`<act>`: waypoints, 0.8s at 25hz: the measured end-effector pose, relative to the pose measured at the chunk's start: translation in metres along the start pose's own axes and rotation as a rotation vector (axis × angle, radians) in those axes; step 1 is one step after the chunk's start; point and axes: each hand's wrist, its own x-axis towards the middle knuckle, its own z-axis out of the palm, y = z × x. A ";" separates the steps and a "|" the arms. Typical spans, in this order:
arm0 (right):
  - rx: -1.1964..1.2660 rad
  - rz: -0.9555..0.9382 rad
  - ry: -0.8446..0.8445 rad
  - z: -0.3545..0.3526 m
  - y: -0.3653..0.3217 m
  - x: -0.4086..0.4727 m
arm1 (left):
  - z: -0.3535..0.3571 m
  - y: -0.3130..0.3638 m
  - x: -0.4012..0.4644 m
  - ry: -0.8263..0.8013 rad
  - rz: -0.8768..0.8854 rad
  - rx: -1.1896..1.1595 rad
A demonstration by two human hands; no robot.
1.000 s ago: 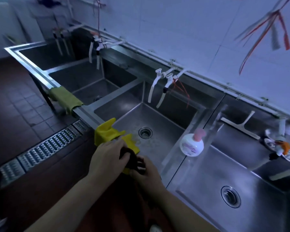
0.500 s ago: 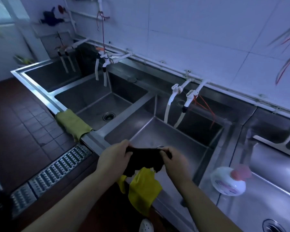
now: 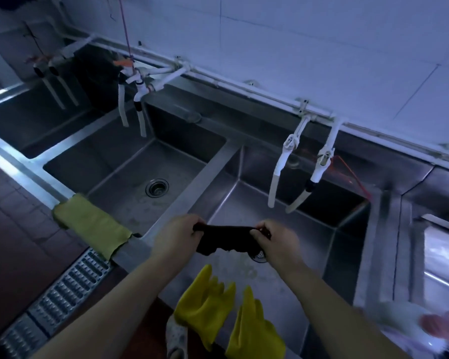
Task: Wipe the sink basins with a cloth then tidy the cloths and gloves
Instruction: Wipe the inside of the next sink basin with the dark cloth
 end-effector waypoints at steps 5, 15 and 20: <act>-0.165 0.281 -0.156 0.044 0.013 0.016 | 0.036 -0.041 0.056 -0.313 0.125 0.000; -0.315 0.691 -0.334 0.138 0.046 0.026 | 0.110 -0.100 0.102 -0.797 0.173 0.169; -0.273 0.725 -0.254 0.144 0.076 0.030 | 0.124 -0.095 0.133 -0.666 0.393 0.287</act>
